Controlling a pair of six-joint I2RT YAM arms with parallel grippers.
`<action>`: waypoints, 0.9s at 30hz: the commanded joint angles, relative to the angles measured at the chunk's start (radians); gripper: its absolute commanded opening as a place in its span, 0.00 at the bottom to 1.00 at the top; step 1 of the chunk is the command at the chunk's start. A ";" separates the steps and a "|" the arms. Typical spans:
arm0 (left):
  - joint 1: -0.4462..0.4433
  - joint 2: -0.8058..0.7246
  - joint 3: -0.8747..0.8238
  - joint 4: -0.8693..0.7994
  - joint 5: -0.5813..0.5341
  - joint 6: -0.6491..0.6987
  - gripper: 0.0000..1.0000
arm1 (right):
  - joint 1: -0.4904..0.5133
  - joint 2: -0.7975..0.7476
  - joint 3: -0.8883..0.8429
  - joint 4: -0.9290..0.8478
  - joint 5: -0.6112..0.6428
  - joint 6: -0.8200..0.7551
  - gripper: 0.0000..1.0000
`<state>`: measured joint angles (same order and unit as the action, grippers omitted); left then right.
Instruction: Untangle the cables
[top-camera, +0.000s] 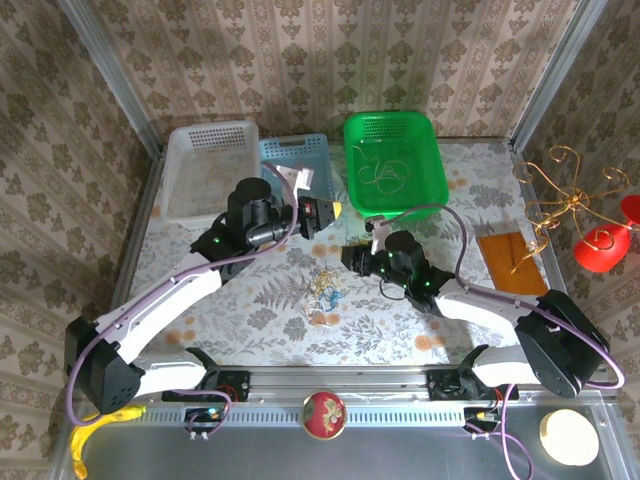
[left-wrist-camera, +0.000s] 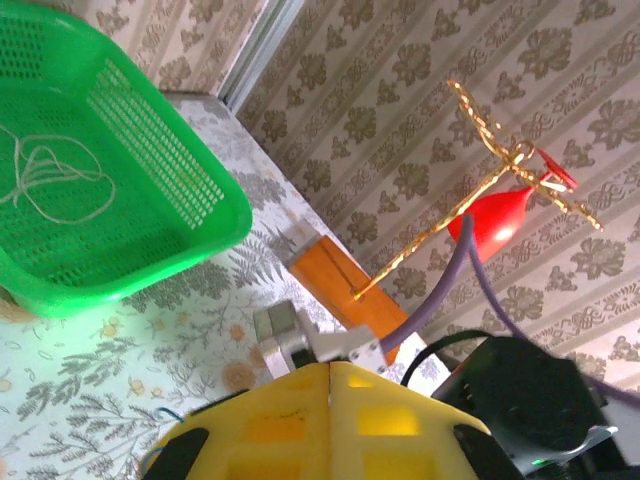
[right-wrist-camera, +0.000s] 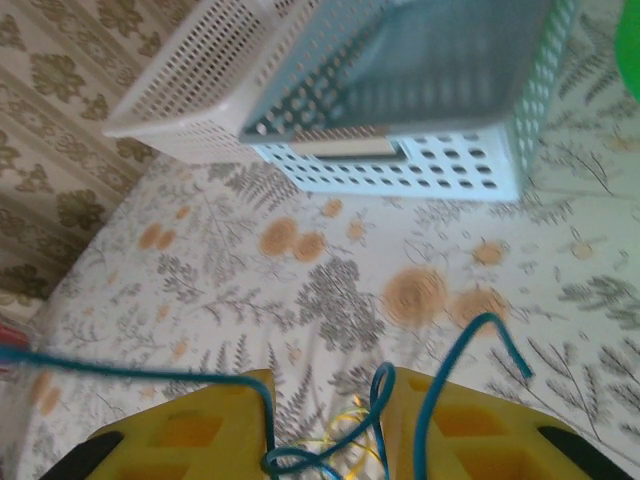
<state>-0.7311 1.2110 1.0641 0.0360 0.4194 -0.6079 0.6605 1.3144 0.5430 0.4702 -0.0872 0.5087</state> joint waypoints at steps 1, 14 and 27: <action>0.031 -0.049 0.051 -0.008 0.005 -0.013 0.00 | -0.010 0.005 -0.047 0.040 0.044 0.027 0.32; 0.102 -0.090 0.074 -0.050 0.042 0.011 0.00 | -0.035 -0.028 -0.105 0.032 0.049 0.058 0.17; 0.112 -0.088 0.052 -0.034 0.083 0.023 0.00 | -0.069 -0.137 0.033 -0.095 -0.077 0.073 0.42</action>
<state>-0.6266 1.1412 1.1023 -0.0174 0.4759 -0.6060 0.6025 1.2026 0.5400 0.4107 -0.1135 0.5770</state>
